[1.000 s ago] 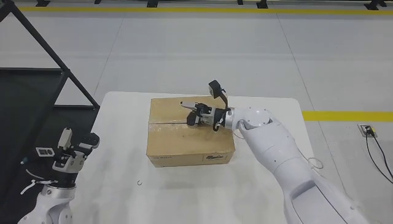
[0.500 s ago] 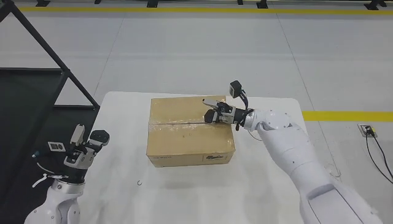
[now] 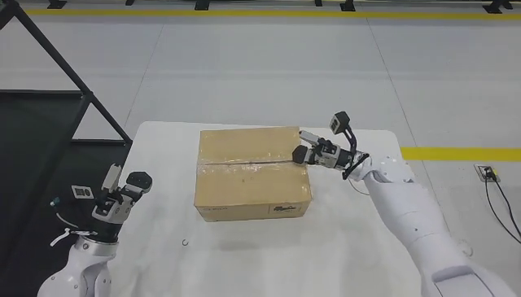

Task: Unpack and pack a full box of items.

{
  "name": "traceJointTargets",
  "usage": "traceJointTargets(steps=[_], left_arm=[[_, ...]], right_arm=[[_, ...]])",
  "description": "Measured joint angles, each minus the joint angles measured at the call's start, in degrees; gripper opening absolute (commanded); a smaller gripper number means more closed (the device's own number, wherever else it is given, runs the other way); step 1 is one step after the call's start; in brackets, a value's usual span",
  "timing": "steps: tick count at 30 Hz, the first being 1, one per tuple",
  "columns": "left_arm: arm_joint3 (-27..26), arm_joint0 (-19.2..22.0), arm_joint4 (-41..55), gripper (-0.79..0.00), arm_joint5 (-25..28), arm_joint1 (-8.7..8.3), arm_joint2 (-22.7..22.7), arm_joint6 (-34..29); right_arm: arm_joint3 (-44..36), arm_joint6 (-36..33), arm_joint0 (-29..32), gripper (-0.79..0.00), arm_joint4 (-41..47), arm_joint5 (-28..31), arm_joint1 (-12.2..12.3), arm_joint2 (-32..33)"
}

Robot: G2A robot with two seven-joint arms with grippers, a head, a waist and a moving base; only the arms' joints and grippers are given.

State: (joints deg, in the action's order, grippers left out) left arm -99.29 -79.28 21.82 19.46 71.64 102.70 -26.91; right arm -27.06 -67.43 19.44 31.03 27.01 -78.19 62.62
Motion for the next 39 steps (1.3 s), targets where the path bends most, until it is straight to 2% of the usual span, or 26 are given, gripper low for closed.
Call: traceJointTargets(steps=[8, 16, 23, 29, 39], left_arm=[[-0.2, 0.0, -0.4, 0.0, -0.3, -0.17, -0.6, 0.0], [-0.3, -0.1, -0.2, 0.0, -0.2, -0.35, -0.5, 0.2], [-0.1, -0.3, -0.1, 0.0, -0.1, -0.49, -0.5, 0.5], [-0.1, -0.3, -0.1, 0.0, -0.1, -0.59, -0.7, 0.6], [-0.1, -0.3, 0.0, 0.0, -0.1, -0.77, -0.8, 1.0]], right_arm=[[-14.7, 1.4, 9.4, 0.0, -1.8, -5.1, 4.2, 6.3], [-24.8, 5.5, 15.6, 0.0, -4.1, -10.8, 6.1, 9.6], [-26.7, 7.5, 16.9, 0.0, -4.9, -13.4, 6.5, 10.1], [-26.5, 11.6, 16.9, 0.0, -4.6, -12.3, 6.3, 9.8], [-23.8, 14.3, 14.3, 0.0, -7.6, -14.9, 5.6, 6.8]])
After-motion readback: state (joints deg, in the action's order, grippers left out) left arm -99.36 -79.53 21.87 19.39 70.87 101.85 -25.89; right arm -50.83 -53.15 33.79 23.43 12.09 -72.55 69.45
